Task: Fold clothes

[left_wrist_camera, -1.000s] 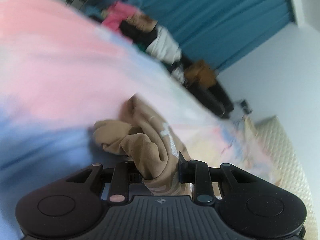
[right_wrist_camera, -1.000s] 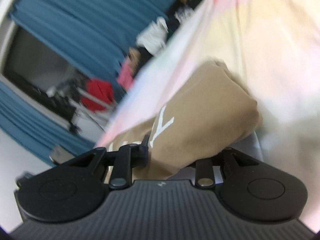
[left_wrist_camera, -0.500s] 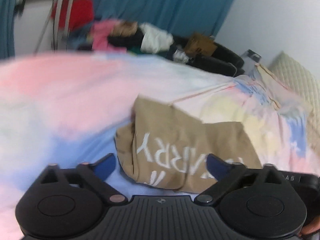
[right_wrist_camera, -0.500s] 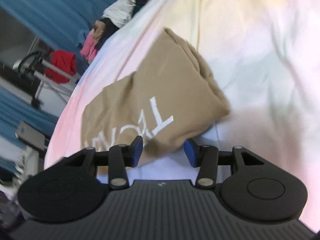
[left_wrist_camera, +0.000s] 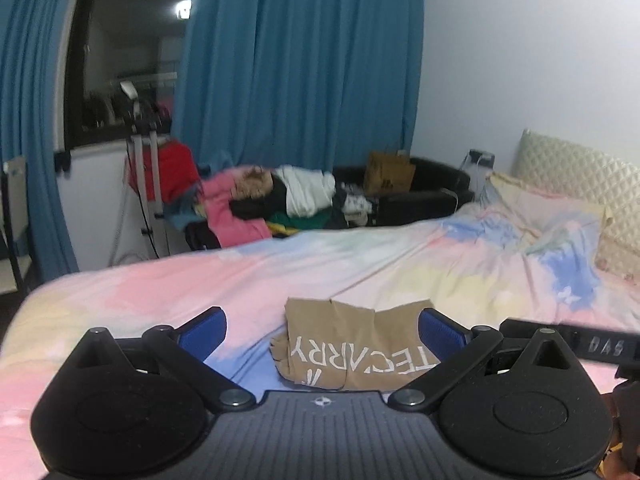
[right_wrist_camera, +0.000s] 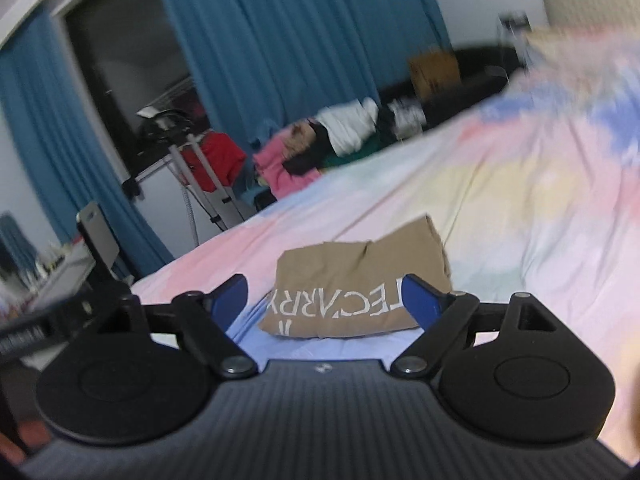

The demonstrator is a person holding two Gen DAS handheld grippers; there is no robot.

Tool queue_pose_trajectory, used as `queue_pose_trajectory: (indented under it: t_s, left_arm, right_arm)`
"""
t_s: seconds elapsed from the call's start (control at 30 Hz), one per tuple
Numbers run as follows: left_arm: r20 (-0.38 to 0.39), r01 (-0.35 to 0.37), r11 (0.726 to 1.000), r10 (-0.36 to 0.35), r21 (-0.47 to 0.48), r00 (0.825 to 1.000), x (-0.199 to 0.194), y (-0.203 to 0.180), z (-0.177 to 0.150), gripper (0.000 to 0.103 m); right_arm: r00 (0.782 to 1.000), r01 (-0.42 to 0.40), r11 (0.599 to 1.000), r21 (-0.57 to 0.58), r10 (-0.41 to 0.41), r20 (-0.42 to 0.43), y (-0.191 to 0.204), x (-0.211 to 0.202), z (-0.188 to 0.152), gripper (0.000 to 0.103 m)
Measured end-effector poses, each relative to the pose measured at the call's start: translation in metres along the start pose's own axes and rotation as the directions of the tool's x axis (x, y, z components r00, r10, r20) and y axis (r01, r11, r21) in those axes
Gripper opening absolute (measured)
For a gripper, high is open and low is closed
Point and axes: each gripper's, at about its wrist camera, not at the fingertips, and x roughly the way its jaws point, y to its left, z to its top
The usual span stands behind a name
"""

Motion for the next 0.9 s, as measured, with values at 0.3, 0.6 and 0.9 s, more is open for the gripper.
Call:
queue_pose_trajectory:
  t_s: [0.3,0.6,0.9]
  left_arm:
    - [0.103,-0.034,0.997,0.027,0.071,0.994,-0.083,-0.02,-0.056,0.103]
    - [0.119,-0.095,0.994,0.087,0.062,0.989,-0.064,-0.009,-0.098,0.103]
    - [0.113,-0.097,0.994,0.091,0.051,0.989,-0.052,-0.014,-0.119,0.103]
  right_arm:
    - [0.993,0.063,0.985,-0.16,-0.046,0.107,0.015,-0.036,-0.053,0.085]
    - [0.982,0.098,0.966,-0.24,-0.055,0.18,0.022,-0.029,-0.088,0.085]
    - [0.985,0.122,0.951,-0.285,-0.08,0.152,0.026,-0.016,-0.1,0.085]
